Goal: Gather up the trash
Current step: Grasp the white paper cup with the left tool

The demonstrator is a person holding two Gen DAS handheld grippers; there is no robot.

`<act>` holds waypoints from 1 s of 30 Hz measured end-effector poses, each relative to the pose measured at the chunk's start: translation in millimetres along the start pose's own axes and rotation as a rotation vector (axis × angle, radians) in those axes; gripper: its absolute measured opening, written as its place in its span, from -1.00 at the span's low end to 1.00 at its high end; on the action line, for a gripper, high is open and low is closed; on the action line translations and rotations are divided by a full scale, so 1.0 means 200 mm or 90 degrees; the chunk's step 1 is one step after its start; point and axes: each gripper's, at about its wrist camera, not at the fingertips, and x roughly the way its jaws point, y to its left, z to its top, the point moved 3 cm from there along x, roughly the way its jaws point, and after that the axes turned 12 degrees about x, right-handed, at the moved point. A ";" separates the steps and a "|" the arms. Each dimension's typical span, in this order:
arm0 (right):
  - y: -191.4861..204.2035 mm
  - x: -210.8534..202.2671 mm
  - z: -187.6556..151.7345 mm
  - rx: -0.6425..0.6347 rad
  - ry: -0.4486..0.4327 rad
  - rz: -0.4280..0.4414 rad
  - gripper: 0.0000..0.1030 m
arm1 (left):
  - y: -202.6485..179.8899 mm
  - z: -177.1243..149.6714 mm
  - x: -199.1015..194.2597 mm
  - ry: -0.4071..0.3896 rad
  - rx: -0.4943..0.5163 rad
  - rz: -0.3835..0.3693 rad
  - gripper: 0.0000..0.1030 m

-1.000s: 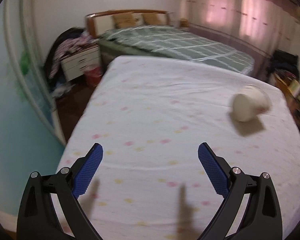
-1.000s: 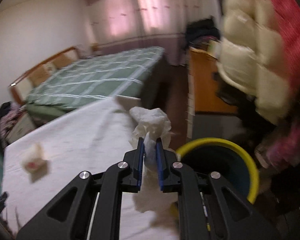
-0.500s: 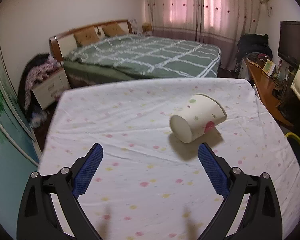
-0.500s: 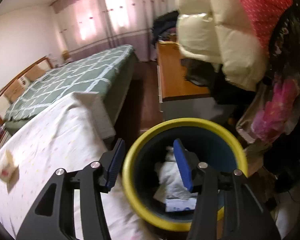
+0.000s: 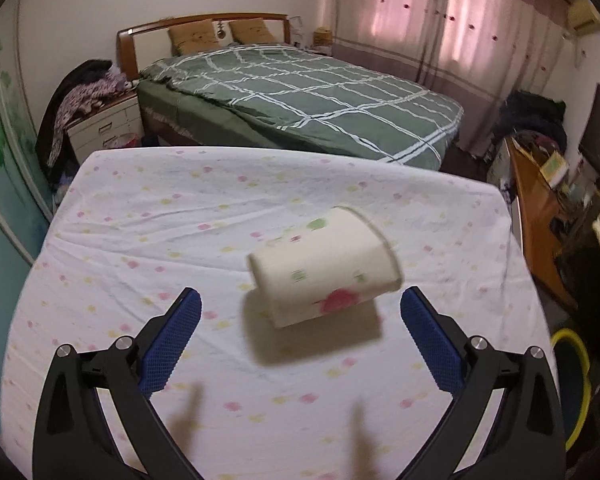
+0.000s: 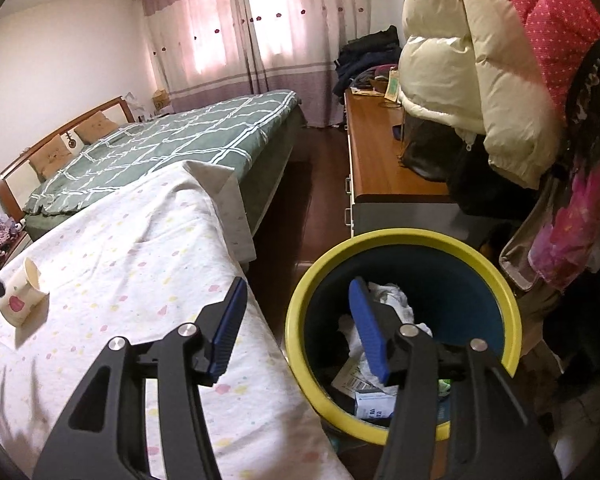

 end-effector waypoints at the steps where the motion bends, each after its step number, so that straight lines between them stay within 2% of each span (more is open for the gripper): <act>1: 0.00 0.00 0.00 0.000 0.001 0.004 -0.01 | -0.02 0.01 0.01 0.000 -0.008 0.007 0.91; 5: 0.00 0.00 0.00 0.005 0.005 0.021 -0.01 | -0.10 0.07 0.04 0.001 -0.031 0.037 0.91; 10: -0.01 0.00 0.00 0.012 0.011 0.044 -0.01 | -0.13 0.09 0.14 0.034 -0.057 0.079 0.91; 13: 0.00 -0.01 -0.01 0.011 0.014 0.058 -0.01 | -0.11 0.08 0.20 0.050 -0.087 0.085 0.91; 18: 0.01 -0.02 -0.02 0.008 0.021 0.075 -0.01 | -0.10 0.07 0.27 0.060 -0.095 0.103 0.91; 21: 0.01 -0.02 -0.02 0.010 0.021 0.081 -0.01 | -0.08 0.07 0.29 0.057 -0.098 0.104 0.88; 24: 0.01 -0.02 -0.02 0.012 0.023 0.084 -0.01 | -0.06 0.07 0.32 0.069 -0.093 0.086 0.65; 30: 0.00 -0.02 -0.02 0.014 0.018 0.081 -0.01 | -0.05 0.06 0.30 0.063 -0.073 0.063 0.63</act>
